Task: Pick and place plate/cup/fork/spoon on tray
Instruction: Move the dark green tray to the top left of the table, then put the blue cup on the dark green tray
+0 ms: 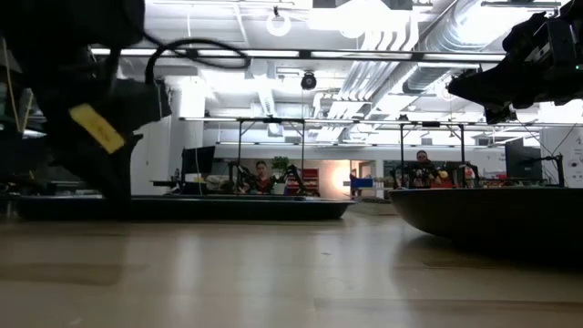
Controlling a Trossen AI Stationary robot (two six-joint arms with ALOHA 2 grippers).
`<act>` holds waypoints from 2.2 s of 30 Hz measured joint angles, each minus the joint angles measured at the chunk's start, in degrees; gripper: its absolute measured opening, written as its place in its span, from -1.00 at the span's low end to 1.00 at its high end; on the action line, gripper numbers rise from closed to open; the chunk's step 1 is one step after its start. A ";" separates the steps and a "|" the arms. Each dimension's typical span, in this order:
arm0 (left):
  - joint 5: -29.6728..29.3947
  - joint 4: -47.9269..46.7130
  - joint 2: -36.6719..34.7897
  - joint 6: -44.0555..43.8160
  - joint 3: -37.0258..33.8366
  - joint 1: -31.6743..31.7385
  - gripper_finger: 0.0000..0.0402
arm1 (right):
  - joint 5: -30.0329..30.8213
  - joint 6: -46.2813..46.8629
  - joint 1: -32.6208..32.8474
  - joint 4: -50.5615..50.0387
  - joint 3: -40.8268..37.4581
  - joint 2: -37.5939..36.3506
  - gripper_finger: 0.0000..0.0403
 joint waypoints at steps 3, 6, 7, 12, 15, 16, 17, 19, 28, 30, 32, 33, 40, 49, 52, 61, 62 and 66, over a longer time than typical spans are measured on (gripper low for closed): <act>-1.31 -2.48 0.00 -1.43 -0.01 1.90 -1.00 | 0.02 0.00 0.00 0.00 0.00 0.00 -1.00; -1.39 -4.76 0.00 -3.41 -0.01 3.60 -1.00 | 0.01 -0.01 0.01 0.00 0.00 0.00 -1.00; -1.34 -5.32 0.00 -3.93 -0.01 4.08 -1.00 | 0.02 0.00 0.01 0.00 0.00 0.00 -1.00; -0.71 -6.62 -0.10 -5.13 0.17 5.62 -1.00 | 0.02 -0.02 0.02 0.00 0.00 0.00 -1.00; -0.94 -7.12 -0.11 -5.18 0.51 5.97 -1.00 | 0.02 0.00 0.00 0.00 0.00 0.00 -1.00; -1.09 -7.59 -0.09 -5.44 0.83 6.02 -1.00 | 0.02 0.00 0.01 0.00 0.00 0.00 -1.00; -2.09 -8.70 -0.02 -5.77 1.34 6.05 -1.00 | 0.01 -0.01 0.02 0.00 0.00 0.00 -1.00; -2.57 -11.67 0.00 -6.24 2.93 6.22 -1.00 | 0.02 0.00 0.02 0.00 0.00 0.00 -1.00; -1.02 -17.48 -4.39 -7.21 10.63 5.45 -1.00 | 0.02 -0.01 0.01 0.00 0.00 0.00 -1.00; -1.56 -13.34 -7.57 -6.71 10.08 4.95 -1.00 | 0.02 0.00 0.01 0.00 0.00 -0.01 -1.00; -2.06 -6.39 -11.59 -4.73 7.98 4.64 -1.00 | 0.00 -0.02 0.00 0.00 0.00 0.00 -1.00; -2.05 -1.80 -13.80 -3.11 6.40 4.57 -1.00 | 0.01 0.00 0.00 0.00 0.00 0.00 -1.00; 8.75 38.89 -27.69 9.33 -10.99 8.92 -1.00 | 0.02 0.00 0.02 0.00 0.00 -0.02 -1.00; 31.64 72.63 -30.80 9.73 -24.78 25.15 -1.00 | 0.50 -1.71 0.00 0.02 0.00 0.03 -1.00; 34.30 73.69 -30.80 8.83 -25.19 26.07 -1.00 | 0.46 2.49 0.02 0.02 0.00 0.02 -1.00; 33.87 73.89 -31.06 12.98 -25.21 24.00 -1.00 | 13.26 7.18 -0.02 20.48 0.00 0.09 -1.00; 33.29 73.91 -31.17 13.60 -25.21 24.12 -1.00 | 12.65 5.90 0.00 22.95 0.00 0.20 -1.00; 32.26 74.13 -31.85 15.49 -25.21 25.32 -1.00 | 7.03 2.88 0.00 30.51 0.00 2.29 -1.00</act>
